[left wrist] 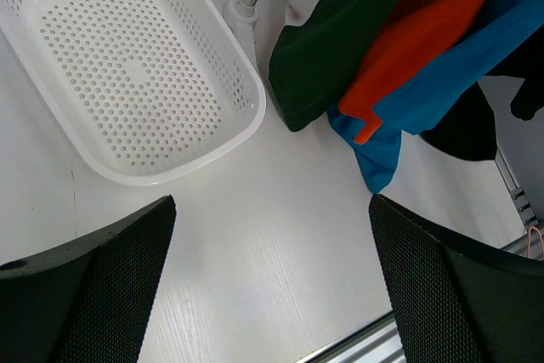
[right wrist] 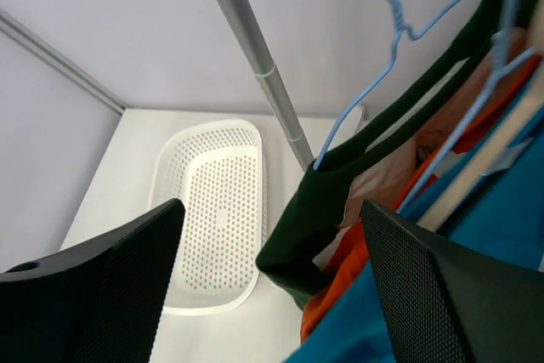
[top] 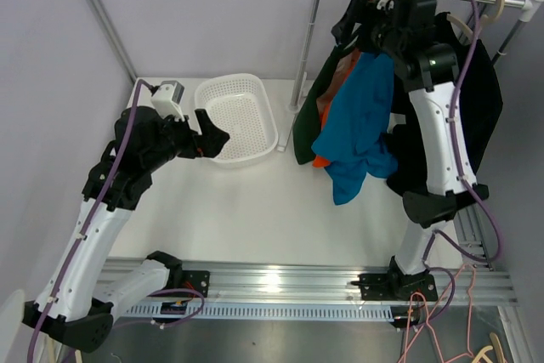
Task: Remove the t-shirt from the hanger
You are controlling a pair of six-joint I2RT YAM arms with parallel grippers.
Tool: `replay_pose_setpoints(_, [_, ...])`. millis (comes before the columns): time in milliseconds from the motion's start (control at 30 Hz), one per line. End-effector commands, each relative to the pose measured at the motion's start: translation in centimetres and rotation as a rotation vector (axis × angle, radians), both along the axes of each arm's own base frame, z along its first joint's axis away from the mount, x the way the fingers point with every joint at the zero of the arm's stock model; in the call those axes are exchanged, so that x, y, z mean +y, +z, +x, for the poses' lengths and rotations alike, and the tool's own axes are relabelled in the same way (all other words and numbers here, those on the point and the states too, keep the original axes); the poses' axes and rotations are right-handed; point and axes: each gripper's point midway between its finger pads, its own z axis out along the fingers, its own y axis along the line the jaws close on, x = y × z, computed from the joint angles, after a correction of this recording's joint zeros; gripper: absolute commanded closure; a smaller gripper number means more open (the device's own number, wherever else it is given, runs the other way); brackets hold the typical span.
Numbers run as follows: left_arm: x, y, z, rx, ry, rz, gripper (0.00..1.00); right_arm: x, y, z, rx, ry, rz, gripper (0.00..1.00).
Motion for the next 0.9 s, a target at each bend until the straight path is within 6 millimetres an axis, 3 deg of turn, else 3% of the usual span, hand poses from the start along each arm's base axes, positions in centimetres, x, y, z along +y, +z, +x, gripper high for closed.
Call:
replay_pose_setpoints(0, [-0.4,1.8,0.3,-0.046,-0.011,-0.020,0.00,1.2,0.8,1.2,-0.025,0.037,0.053,0.12])
replay_pose_setpoints(200, [-0.5,1.5,0.7,-0.044,-0.011,-0.010,0.01,1.4,0.0,5.3,-0.069,-0.019,0.074,0.14])
replay_pose_setpoints(333, [-0.6,1.2,0.9,-0.035,-0.012,-0.002,0.00,0.0,0.0,7.7,-0.104,-0.126,0.069,0.14])
replay_pose_setpoints(533, [-0.7,0.8,1.1,-0.025,-0.017,0.005,0.01,-0.9,-2.9,11.2,-0.077,-0.193,0.066,0.14])
replay_pose_setpoints(667, [-0.7,0.4,1.3,-0.018,-0.018,0.010,0.00,-1.7,-3.9,12.5,-0.093,-0.271,0.012,0.14])
replay_pose_setpoints(867, [-0.7,-0.2,1.3,-0.014,-0.019,0.019,0.00,-2.0,-2.3,13.4,-0.203,-0.352,-0.074,0.14])
